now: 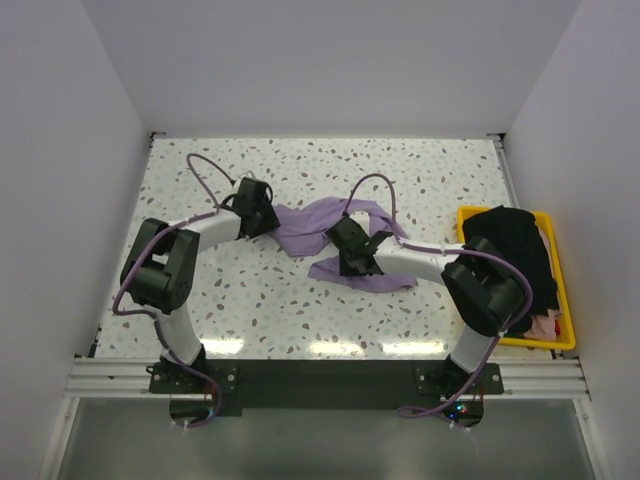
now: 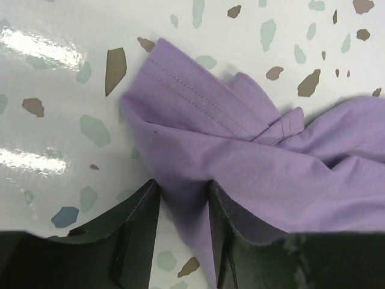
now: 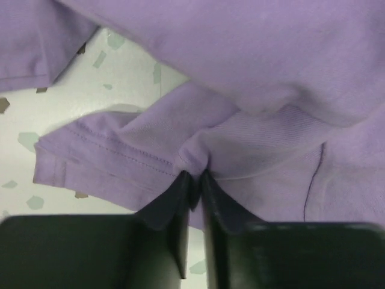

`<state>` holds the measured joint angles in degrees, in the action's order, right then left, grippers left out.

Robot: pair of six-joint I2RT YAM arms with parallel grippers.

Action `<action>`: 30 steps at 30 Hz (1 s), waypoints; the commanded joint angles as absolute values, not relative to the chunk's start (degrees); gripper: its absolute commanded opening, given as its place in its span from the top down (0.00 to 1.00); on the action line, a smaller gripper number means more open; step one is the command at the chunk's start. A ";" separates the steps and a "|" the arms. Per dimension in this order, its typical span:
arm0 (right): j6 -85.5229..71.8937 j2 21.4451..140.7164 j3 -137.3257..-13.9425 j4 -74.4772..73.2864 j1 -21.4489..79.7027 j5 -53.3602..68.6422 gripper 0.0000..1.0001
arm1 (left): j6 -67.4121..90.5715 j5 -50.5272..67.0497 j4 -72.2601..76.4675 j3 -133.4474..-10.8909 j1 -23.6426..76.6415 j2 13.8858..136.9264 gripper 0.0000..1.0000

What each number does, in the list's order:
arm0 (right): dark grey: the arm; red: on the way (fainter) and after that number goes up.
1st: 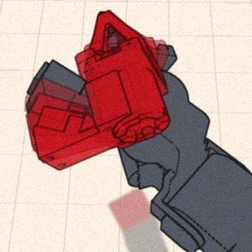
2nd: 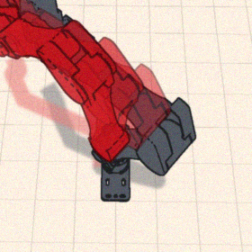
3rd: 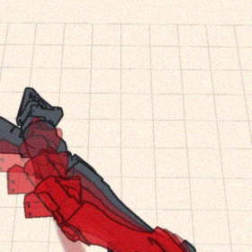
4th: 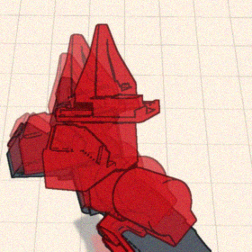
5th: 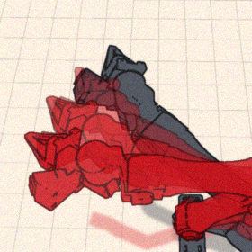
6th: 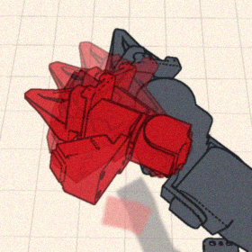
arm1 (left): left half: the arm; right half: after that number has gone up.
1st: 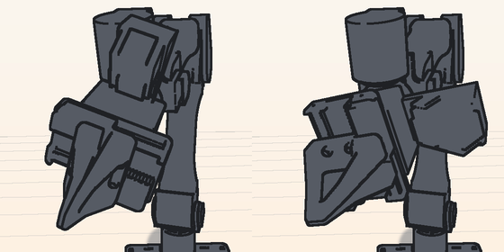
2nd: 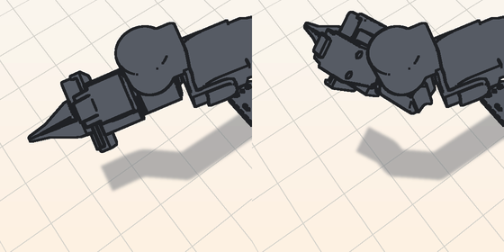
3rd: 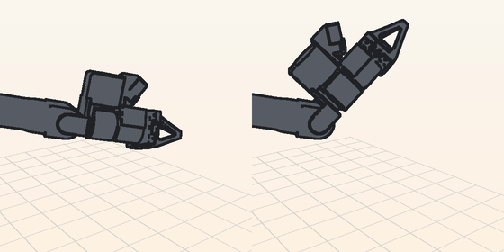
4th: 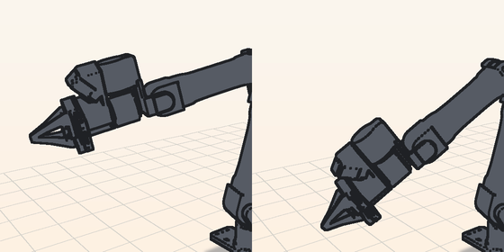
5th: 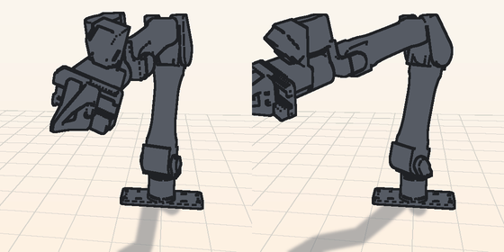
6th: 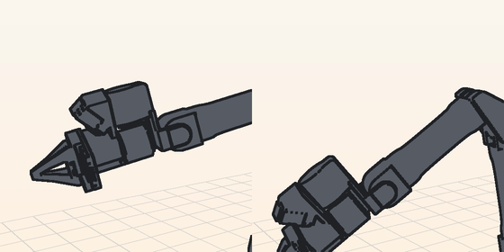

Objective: Fold and stack the t-shirts
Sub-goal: Flatten the tshirt out

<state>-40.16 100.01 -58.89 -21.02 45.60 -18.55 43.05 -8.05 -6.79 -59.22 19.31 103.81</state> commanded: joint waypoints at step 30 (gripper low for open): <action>-29.62 70.65 -77.23 -42.54 32.35 -27.69 1.00 | 31.56 -17.58 -20.39 -73.82 17.05 82.18 1.00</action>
